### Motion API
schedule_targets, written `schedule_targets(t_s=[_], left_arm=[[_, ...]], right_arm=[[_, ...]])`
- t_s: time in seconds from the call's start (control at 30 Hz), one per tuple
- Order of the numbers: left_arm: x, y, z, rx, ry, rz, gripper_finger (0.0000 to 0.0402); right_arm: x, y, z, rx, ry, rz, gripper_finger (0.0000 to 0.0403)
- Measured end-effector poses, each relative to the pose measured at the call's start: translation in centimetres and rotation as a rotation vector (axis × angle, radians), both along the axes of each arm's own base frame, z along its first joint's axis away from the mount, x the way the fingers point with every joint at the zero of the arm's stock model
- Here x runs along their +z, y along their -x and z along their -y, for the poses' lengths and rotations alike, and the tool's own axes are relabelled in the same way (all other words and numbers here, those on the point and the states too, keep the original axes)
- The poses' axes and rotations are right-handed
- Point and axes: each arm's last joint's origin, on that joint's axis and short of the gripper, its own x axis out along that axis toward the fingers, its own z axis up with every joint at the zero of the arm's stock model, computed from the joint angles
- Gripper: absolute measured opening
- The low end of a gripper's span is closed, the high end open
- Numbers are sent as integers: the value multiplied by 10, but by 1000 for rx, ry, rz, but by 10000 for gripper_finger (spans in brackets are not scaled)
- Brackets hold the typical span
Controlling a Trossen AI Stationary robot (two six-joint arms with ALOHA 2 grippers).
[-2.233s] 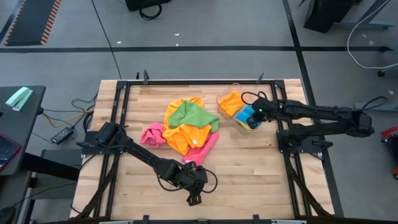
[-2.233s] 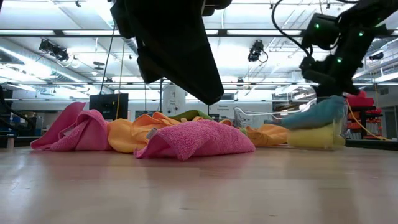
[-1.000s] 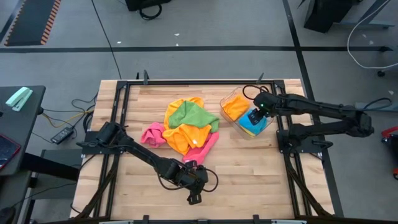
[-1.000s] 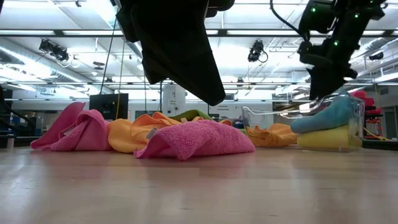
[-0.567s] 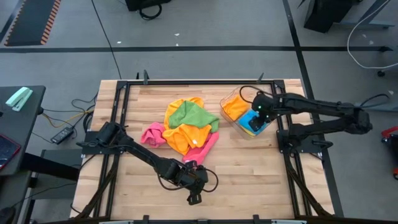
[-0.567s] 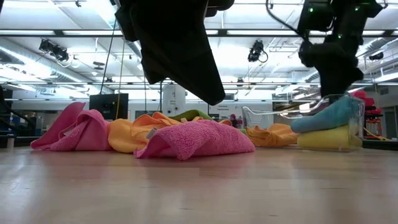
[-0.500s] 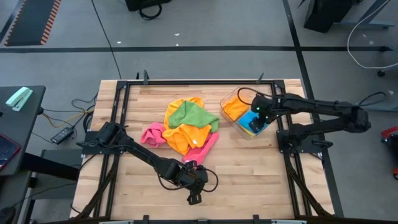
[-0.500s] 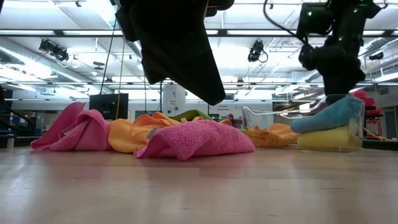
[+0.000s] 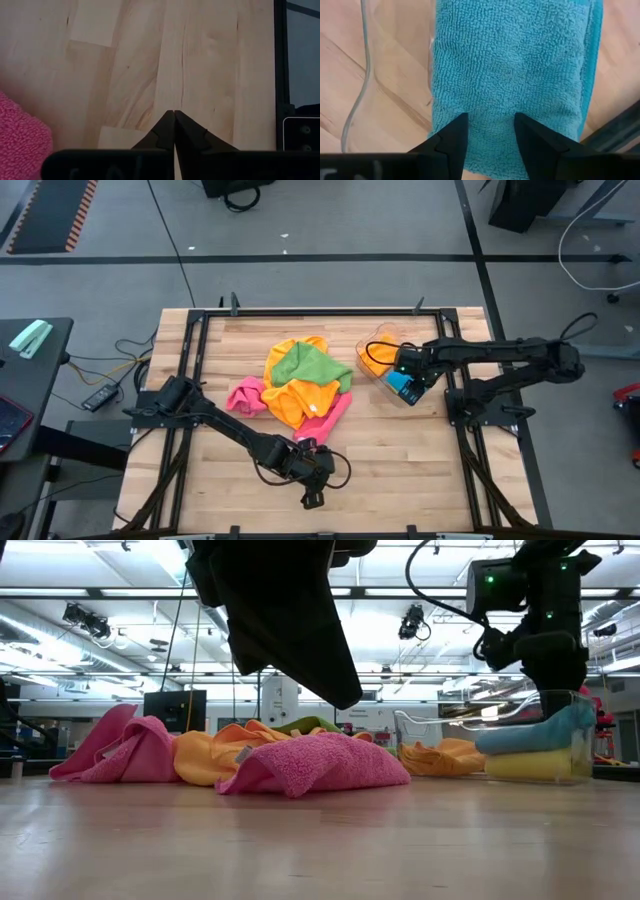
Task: Fold microfiber towels
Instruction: Put the blue towel into the transparent bin, then fold the green towel
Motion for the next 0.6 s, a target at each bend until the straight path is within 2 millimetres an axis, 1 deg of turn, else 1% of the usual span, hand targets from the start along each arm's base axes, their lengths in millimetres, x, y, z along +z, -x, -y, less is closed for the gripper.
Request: schedule_targets(t_s=[0.17,0.27,0.33,0.47,0.6], left_arm=[[0,0,0,1,1,0,16],[2,1,0,0,2,1,22],[6,2,-1,-1,6,3,23],[17,9,-8,-11,6,-51,17],[29,22,-16,-58,-55,-114,10]], right_arm=[[6,3,0,-1,8,23,168],[18,1,1,1,40,69,168],[28,-2,2,11,64,105,168],[48,-12,0,91,102,208,168],[57,-31,-9,202,148,384,168]])
